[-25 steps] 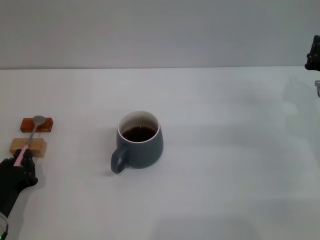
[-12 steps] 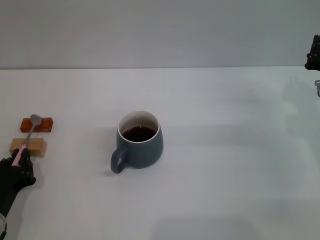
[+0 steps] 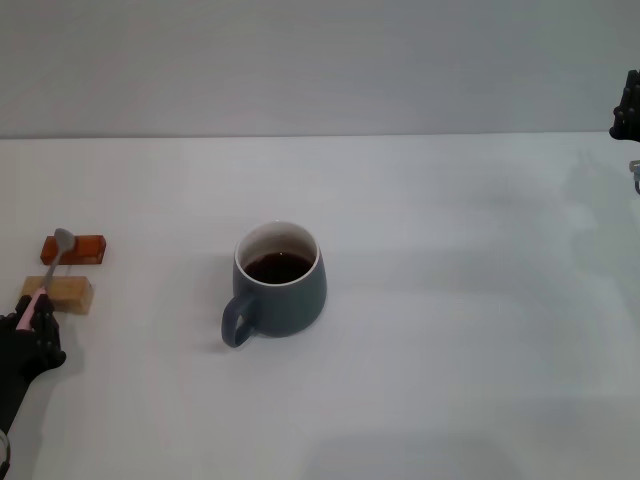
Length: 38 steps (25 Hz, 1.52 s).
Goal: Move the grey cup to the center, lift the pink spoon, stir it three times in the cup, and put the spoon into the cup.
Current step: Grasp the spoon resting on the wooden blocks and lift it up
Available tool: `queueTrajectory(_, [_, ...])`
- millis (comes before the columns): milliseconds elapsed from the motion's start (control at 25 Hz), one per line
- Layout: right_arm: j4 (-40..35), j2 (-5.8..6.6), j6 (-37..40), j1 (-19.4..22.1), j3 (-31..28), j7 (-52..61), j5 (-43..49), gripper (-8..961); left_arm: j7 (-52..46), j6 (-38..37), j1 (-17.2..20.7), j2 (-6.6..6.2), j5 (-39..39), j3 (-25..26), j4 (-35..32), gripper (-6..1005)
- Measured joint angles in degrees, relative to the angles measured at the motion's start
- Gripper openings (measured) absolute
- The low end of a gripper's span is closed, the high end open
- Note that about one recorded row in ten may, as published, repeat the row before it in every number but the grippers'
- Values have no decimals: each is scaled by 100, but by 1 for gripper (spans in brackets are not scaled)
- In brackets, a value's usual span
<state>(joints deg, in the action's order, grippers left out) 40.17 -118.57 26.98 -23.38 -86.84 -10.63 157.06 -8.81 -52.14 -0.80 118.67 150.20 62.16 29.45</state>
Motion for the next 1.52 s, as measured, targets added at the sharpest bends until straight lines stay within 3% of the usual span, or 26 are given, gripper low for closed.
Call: queueTrajectory(1520, [18, 0, 0, -28, -26, 0, 0, 51, -577, -622, 28, -55, 45, -74, 26, 145])
